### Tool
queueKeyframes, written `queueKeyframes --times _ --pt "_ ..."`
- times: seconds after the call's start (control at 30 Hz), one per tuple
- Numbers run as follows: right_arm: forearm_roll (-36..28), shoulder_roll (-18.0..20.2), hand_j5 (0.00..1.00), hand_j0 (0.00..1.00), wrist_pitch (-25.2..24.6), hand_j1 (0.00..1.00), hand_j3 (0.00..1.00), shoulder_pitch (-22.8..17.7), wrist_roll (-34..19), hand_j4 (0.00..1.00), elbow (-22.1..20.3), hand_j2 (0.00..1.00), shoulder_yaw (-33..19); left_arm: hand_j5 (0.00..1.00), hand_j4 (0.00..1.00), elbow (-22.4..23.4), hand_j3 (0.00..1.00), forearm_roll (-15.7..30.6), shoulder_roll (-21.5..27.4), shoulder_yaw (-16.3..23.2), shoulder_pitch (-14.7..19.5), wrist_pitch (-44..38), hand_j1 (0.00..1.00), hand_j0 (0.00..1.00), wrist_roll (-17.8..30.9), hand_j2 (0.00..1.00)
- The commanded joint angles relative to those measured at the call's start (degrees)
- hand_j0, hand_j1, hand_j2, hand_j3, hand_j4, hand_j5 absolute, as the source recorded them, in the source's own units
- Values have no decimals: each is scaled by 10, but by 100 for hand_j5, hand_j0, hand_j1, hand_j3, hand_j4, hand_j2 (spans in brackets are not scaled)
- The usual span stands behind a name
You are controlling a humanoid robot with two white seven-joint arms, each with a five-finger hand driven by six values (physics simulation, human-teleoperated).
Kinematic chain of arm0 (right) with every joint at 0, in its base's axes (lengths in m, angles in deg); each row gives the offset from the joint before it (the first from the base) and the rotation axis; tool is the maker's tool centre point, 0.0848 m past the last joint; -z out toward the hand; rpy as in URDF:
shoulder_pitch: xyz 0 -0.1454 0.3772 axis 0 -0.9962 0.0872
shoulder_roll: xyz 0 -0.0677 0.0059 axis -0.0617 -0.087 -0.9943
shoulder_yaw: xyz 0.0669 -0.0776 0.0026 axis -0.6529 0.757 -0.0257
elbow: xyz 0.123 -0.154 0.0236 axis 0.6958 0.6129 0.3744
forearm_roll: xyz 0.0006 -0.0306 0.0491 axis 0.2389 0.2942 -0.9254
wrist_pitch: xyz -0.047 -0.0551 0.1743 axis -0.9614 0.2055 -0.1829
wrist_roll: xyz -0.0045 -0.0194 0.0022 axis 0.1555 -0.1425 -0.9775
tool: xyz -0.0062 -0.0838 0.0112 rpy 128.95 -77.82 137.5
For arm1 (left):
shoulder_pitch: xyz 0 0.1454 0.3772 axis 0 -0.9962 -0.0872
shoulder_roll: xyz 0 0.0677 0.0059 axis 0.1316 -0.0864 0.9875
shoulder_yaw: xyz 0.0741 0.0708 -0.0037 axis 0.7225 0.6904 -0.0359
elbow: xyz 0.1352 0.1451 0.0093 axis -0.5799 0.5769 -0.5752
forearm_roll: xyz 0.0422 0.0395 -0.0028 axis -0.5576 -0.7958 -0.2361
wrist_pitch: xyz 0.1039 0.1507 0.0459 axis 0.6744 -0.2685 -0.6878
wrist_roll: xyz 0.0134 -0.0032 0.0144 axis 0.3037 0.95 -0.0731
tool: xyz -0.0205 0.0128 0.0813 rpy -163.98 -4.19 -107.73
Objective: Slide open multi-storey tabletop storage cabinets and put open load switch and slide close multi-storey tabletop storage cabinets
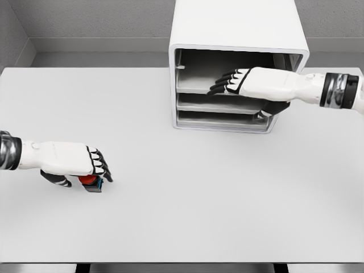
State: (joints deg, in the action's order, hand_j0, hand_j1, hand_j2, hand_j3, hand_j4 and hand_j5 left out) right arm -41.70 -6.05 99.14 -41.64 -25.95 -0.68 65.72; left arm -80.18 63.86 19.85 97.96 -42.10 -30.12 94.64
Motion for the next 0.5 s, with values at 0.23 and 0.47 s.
queueKeyframes --times 0.23,0.47 --pt "2 -46 100 100 -42 100 100 38 0 100 53 100 50 63 63 -13 63 4 0 1 -3 -1 63 63 0 63" --pt "2 -61 100 100 -53 100 100 54 0 100 108 100 70 44 44 -14 44 4 1 9 0 -1 44 44 0 44"
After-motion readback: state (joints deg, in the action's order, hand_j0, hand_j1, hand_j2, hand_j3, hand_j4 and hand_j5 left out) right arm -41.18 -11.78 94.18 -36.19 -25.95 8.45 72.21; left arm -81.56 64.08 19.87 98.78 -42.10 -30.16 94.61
